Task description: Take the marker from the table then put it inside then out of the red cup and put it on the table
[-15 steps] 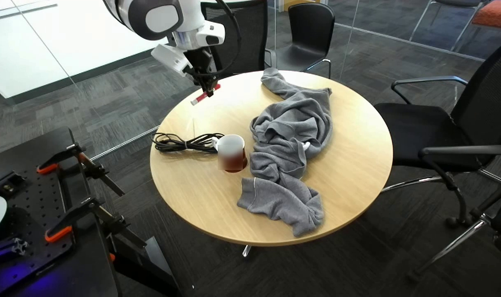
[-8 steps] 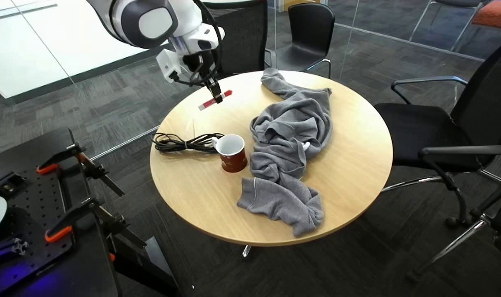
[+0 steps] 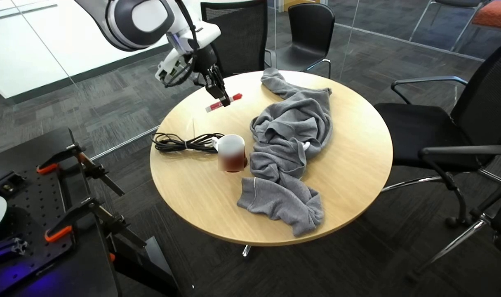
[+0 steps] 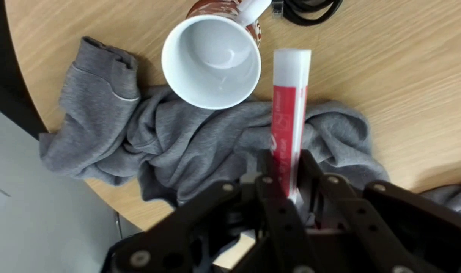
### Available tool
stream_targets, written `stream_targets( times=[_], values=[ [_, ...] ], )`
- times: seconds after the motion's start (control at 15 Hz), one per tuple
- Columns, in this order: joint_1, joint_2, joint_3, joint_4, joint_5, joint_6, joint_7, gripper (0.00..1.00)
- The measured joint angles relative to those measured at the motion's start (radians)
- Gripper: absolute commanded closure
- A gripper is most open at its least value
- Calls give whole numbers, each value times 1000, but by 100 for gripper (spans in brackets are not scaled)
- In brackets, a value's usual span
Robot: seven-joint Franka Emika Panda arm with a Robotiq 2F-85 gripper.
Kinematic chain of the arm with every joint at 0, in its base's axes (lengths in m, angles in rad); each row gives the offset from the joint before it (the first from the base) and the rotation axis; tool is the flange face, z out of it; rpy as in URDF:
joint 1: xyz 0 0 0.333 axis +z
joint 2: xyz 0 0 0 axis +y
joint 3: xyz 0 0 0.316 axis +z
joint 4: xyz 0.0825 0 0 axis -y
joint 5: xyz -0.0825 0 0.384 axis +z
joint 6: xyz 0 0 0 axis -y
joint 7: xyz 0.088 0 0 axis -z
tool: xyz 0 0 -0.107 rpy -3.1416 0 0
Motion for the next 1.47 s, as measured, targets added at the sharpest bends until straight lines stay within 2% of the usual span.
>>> stream_targets(
  times=[0.13, 0.27, 0.33, 0.6, 1.0, 1.2, 1.47],
  values=[
    [67, 30, -66, -1, -8, -4, 96, 81],
    [91, 46, -84, 0, -8, -4, 125, 81],
    [93, 48, -85, 0, -8, -4, 127, 95],
    [92, 63, -91, 4, -8, -3, 149, 95],
    [122, 130, -135, 21, -8, -2, 264, 95],
    [155, 161, -167, 25, -8, -2, 325, 95],
    [233, 213, -234, 25, -5, -4, 434, 95]
  ],
)
